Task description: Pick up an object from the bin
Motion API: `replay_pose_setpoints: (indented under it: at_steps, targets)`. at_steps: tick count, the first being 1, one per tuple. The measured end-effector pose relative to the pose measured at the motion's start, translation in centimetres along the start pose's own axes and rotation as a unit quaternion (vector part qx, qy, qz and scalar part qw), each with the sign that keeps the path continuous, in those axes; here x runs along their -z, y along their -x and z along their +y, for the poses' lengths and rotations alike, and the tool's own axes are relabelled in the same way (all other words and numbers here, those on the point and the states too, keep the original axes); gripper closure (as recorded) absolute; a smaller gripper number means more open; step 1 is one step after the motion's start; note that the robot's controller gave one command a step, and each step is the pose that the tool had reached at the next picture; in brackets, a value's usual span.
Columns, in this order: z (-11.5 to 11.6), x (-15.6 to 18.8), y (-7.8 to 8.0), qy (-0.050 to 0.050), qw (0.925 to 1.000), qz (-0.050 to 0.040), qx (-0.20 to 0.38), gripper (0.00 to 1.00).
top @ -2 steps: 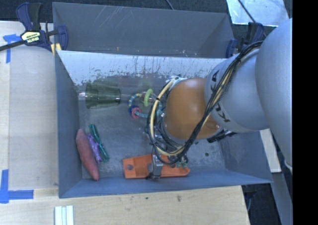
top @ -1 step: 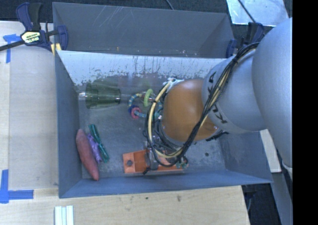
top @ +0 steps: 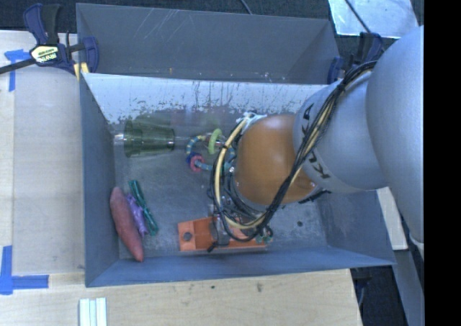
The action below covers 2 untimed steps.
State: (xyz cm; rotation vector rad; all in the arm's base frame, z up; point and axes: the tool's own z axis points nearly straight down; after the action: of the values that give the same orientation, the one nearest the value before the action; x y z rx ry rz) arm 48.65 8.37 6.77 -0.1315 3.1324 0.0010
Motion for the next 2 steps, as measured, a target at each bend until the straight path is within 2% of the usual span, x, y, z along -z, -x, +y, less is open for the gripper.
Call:
replay_pose_setpoints:
  at_steps: [2]
  targets:
    - [0.0,2.0,-0.1,0.0,1.0,0.0022,0.001,1.0]
